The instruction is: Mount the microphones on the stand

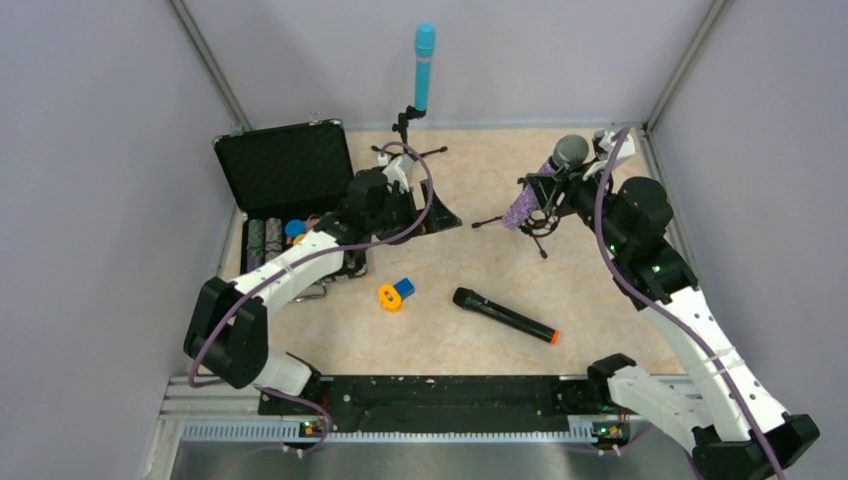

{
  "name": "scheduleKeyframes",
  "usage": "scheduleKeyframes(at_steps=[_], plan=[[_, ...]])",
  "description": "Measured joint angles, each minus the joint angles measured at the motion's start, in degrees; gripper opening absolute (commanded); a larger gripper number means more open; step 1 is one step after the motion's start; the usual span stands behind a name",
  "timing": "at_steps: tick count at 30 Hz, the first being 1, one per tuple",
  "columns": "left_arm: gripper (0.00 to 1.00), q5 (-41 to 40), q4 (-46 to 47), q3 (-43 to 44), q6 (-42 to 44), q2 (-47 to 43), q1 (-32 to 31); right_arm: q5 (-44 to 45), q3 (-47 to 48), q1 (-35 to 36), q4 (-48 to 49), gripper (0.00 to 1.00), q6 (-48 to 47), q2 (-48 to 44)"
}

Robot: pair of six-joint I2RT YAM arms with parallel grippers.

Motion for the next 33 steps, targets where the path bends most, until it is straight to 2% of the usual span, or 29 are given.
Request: scheduleKeyframes(at_steps=[7, 13, 23, 33], plan=[[0.99, -4.8, -13.7, 6.2, 8.1, 3.3, -1.8, 6.9, 0.3, 0.0, -3.0, 0.0, -4.5, -1.4], [0.99, -15.5, -20.9, 8.7, 14.6, 3.6, -5.9, 11.8, 0.3, 0.0, -4.5, 0.0, -6.6, -1.4], [0.99, -35.2, -23.1, 9.2, 22.3, 2.2, -14.6, 17.2, -0.7, 0.0, -0.7, 0.0, -7.5, -2.4], [0.99, -39.8, -21.9, 8.9, 23.9, 1.0, -16.0, 17.7, -1.7, 0.0, 2.6, 0.0, -7.5, -0.3]])
